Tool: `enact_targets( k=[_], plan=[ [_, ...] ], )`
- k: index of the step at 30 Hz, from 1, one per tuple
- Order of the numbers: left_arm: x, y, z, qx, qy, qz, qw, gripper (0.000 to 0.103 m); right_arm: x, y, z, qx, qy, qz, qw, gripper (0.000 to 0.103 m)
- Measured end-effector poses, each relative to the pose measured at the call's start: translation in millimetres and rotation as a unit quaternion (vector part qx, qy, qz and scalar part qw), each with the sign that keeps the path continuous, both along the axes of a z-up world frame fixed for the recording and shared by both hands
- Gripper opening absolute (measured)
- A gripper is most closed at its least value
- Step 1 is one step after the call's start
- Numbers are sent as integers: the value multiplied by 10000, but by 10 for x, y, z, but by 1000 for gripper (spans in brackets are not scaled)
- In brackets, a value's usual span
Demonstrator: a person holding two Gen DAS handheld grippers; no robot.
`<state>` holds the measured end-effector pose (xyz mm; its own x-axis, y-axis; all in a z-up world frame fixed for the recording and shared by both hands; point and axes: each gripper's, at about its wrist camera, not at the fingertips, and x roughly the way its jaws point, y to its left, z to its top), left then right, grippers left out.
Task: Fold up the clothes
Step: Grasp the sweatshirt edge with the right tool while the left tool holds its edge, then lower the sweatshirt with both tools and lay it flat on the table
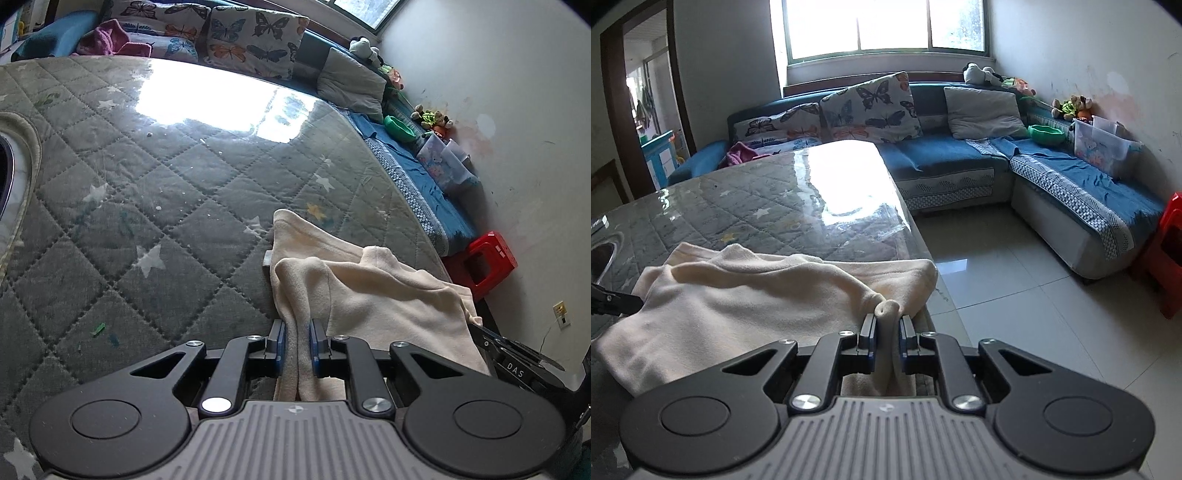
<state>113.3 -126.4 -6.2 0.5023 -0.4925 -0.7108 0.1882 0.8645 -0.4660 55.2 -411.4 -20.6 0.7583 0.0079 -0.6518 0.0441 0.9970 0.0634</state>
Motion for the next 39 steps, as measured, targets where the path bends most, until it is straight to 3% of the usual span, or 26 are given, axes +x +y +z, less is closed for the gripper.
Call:
enact_targets(
  k=[14,19,25,30,39],
  plan=[
    [-114,151,65,-142,47,-69,9999,16,-152,35,94,-74,60,75,9999,14],
    [-97,171,288,-103,-349,-57,9993,16,-179,101,260,-91,-184,134,9997,15],
    [-57,-38,349,-229,-439,-343,9982,16,-32,327,366,1,-302,533,9981,15],
    [6,-283,260,-267,-346,-590,9973,16,164,494,256,0,-174,725,9972,15],
    [215,-588,115,63,-363,-877,9955,16,348,506,107,-71,-107,586,9982,16]
  ],
)
